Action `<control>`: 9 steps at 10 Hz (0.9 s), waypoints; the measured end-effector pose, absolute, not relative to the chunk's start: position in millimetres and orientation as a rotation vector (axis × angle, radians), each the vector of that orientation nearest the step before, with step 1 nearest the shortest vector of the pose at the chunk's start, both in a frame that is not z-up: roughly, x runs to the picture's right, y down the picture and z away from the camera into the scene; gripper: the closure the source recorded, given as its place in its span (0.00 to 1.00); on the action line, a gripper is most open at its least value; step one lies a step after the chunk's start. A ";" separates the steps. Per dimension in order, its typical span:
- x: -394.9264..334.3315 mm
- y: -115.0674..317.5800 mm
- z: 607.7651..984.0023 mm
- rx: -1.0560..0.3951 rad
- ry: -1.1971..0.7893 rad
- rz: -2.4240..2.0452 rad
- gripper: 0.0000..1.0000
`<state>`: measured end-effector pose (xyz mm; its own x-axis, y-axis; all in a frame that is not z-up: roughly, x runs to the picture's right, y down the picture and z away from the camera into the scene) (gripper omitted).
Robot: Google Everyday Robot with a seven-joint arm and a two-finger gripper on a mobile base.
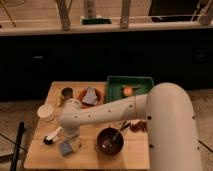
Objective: Wipe table surface with sponge
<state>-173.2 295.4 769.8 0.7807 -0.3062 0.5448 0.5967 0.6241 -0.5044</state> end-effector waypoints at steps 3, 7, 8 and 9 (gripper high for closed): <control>-129.6 300.3 767.8 -0.733 -0.384 -0.472 1.00; -106.9 269.4 793.7 -0.699 -0.334 -0.396 1.00; -104.0 258.0 799.0 -0.685 -0.330 -0.393 1.00; -111.2 248.9 802.4 -0.673 -0.338 -0.404 1.00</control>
